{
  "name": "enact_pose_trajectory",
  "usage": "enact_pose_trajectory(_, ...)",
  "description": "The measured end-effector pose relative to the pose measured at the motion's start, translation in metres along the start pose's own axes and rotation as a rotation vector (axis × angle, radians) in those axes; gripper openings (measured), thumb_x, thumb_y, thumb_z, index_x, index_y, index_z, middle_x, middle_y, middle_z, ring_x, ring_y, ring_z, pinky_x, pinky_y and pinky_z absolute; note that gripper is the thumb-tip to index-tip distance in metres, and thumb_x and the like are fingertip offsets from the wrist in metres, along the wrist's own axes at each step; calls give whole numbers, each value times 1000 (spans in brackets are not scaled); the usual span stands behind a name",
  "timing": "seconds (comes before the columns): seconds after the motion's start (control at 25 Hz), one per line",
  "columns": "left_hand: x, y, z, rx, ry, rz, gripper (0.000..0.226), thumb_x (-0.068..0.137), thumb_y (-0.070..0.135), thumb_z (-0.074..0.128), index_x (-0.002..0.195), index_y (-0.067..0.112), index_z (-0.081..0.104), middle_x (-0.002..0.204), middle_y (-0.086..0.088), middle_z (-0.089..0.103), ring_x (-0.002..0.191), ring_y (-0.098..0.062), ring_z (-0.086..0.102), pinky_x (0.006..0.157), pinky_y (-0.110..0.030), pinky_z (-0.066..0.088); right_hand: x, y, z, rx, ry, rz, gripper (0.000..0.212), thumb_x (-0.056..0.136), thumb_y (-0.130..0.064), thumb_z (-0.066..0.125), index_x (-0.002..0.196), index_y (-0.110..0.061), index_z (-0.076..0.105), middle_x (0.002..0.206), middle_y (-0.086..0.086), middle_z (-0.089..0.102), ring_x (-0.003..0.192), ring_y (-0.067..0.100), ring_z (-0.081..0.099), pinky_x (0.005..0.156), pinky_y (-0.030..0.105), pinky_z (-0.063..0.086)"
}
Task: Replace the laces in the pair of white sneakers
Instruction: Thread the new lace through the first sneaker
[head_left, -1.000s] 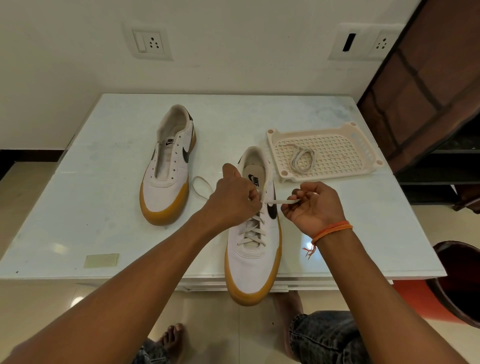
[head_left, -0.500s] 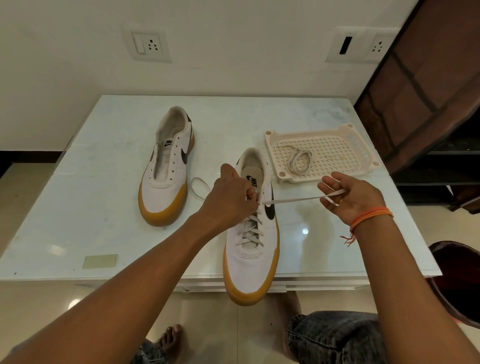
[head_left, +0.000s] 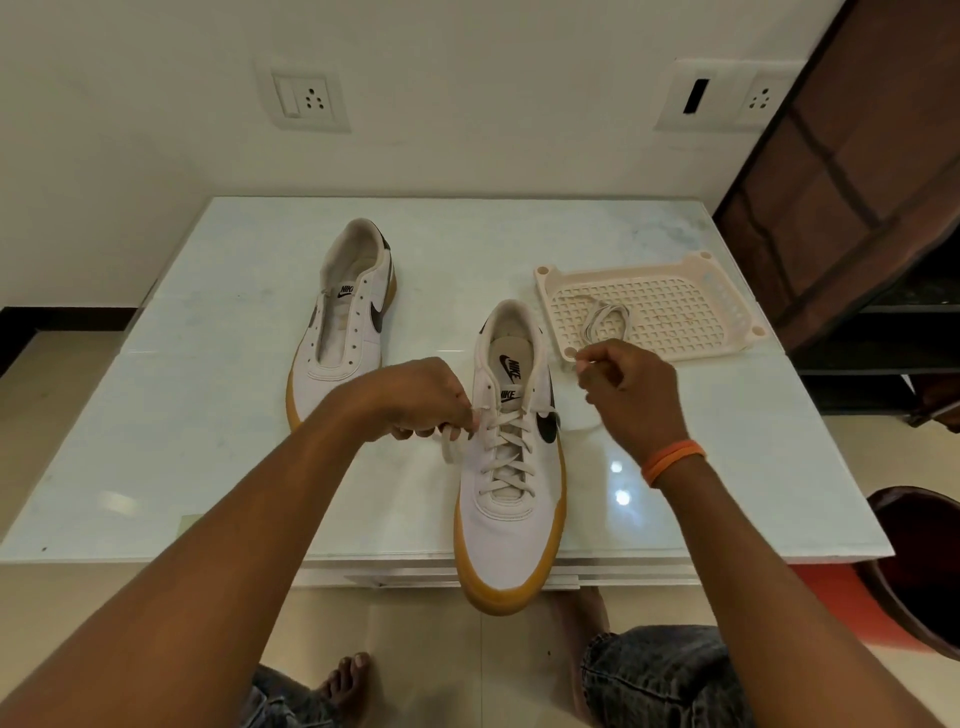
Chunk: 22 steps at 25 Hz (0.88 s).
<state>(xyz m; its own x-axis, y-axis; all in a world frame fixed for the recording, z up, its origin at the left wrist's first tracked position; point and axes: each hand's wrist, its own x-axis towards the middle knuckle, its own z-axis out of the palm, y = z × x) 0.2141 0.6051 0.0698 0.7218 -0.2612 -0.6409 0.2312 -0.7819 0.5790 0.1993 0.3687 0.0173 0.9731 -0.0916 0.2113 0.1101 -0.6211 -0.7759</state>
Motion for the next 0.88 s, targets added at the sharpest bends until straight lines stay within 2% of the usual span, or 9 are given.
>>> enact_pose_trajectory(0.04, -5, 2, -6, -10, 7, 23, 19, 89, 20, 66, 91, 3, 74, 65, -2, 59, 52, -13, 35, 47, -23, 25, -5, -11, 8, -15, -8, -106, 11, 89, -15, 65, 99, -14, 69, 80, -5, 65, 74, 11, 62, 71, 18, 51)
enact_pose_trajectory(0.12, -19, 7, -18, -30, -5, 104, 19, 91, 26, 65, 91, 10, 76, 64, 1, 59, 56, -13, 36, 50, -24, 27, -17, -28, 20, -16, -59, -243, 24, 89, -19, 66, 113, -16, 65, 75, -8, 60, 68, 4, 56, 68, 12, 44)
enact_pose_trajectory(0.2, -33, 11, -29, -109, -56, 212, 25, 92, 34, 62, 92, 13, 76, 66, 0, 59, 57, -12, 36, 53, -24, 29, -29, -43, 32, 39, -204, -261, 29, 92, -26, 62, 120, -19, 62, 62, -10, 55, 59, 5, 54, 63, 16, 45)
enact_pose_trajectory(0.28, -44, 15, -38, -219, -63, 318, 29, 89, 37, 61, 92, 13, 76, 67, -2, 57, 58, -14, 35, 54, -24, 31, -43, -54, 47, -25, -310, -341, 25, 97, -31, 54, 116, -19, 63, 62, -10, 58, 56, 6, 55, 61, 24, 50)
enact_pose_trajectory(0.36, -51, 17, -44, -400, 5, 396, 29, 87, 34, 60, 95, 9, 74, 67, -1, 57, 55, -12, 33, 51, -22, 30, -53, -56, 58, -166, -390, -427, 26, 100, -32, 46, 111, -16, 63, 74, 0, 67, 64, 13, 62, 66, 36, 54)
enact_pose_trajectory(0.48, -51, 14, -50, -612, 168, 413, 24, 93, 26, 57, 99, 8, 72, 71, 0, 64, 50, -9, 30, 48, -20, 27, -57, -54, 64, -300, -437, -407, 31, 100, -35, 46, 120, -18, 62, 92, 4, 73, 82, 19, 67, 79, 39, 55)
enact_pose_trajectory(0.64, -41, 17, -37, -544, 198, 251, 24, 92, 23, 63, 104, 3, 69, 85, -8, 75, 47, -9, 30, 51, -23, 26, -52, -68, 62, 120, -242, -162, 48, 94, -22, 59, 140, -22, 43, 77, -7, 64, 64, 8, 61, 68, 25, 54)
enact_pose_trajectory(0.72, -31, 22, -22, -564, 168, 135, 19, 89, 20, 68, 100, 4, 65, 88, -10, 75, 42, -7, 33, 49, -22, 27, -46, -71, 55, 417, -71, -21, 59, 89, -13, 60, 142, -25, 36, 83, 3, 64, 62, 15, 61, 60, 28, 54)
enact_pose_trajectory(0.88, -16, 30, 6, -828, 151, 31, 15, 89, 20, 69, 96, 12, 59, 92, -7, 68, 45, -7, 35, 43, -20, 25, -42, -80, 44, 813, -208, 173, 50, 87, -11, 59, 133, -24, 43, 87, 18, 64, 58, 25, 60, 47, 34, 51)
